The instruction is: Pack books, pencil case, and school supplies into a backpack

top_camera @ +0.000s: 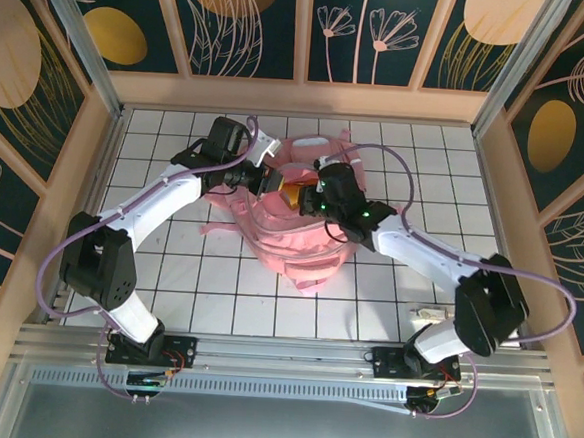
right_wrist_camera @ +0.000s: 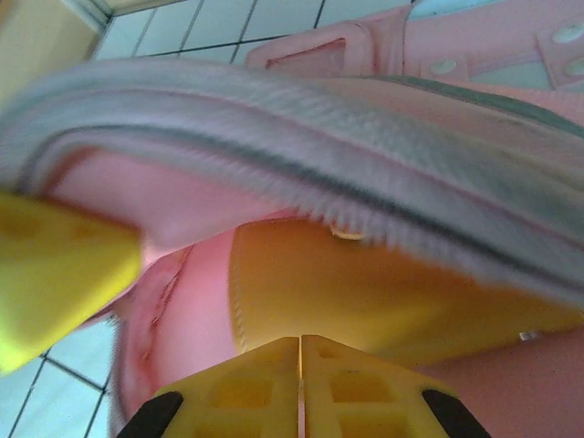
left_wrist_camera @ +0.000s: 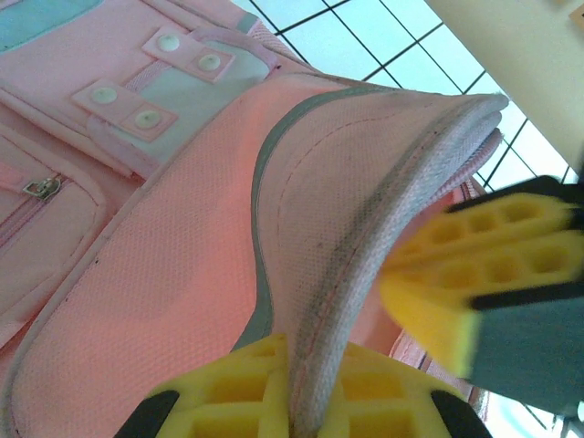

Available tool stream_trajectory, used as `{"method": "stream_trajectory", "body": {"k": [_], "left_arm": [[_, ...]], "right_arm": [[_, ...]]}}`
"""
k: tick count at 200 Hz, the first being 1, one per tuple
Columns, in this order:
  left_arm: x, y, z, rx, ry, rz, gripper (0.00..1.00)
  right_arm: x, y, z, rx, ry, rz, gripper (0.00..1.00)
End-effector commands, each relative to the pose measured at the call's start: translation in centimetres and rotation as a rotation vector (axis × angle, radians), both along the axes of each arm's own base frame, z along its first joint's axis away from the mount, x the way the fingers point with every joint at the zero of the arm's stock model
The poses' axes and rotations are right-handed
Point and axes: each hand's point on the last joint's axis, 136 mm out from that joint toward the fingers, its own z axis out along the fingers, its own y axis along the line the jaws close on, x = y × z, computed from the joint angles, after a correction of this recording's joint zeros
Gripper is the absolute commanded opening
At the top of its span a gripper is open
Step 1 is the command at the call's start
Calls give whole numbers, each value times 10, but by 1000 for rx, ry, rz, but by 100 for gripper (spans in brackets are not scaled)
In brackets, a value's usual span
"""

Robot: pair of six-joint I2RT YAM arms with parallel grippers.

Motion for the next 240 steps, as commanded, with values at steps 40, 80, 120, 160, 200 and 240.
{"method": "stream_trajectory", "body": {"k": [40,80,120,160,200,240], "left_arm": [[0,-8,59,-128,-171,-24,0],[6,-3,57,-102,-194,13,0],[16,3,59,-74,-231,46,0],[19,7,54,-14,-302,22,0],[15,1,47,-38,-297,3,0],[6,2,36,-17,-277,-31,0]], "right_arm": [[25,18,-60,-47,29,-44,4],[0,18,-2,49,7,26,23],[-31,-63,41,52,77,-236,50],[-122,-261,-34,35,515,-1178,90],[-196,-351,-73,25,642,-1579,99],[-222,-388,-89,41,692,-1817,99]]}}
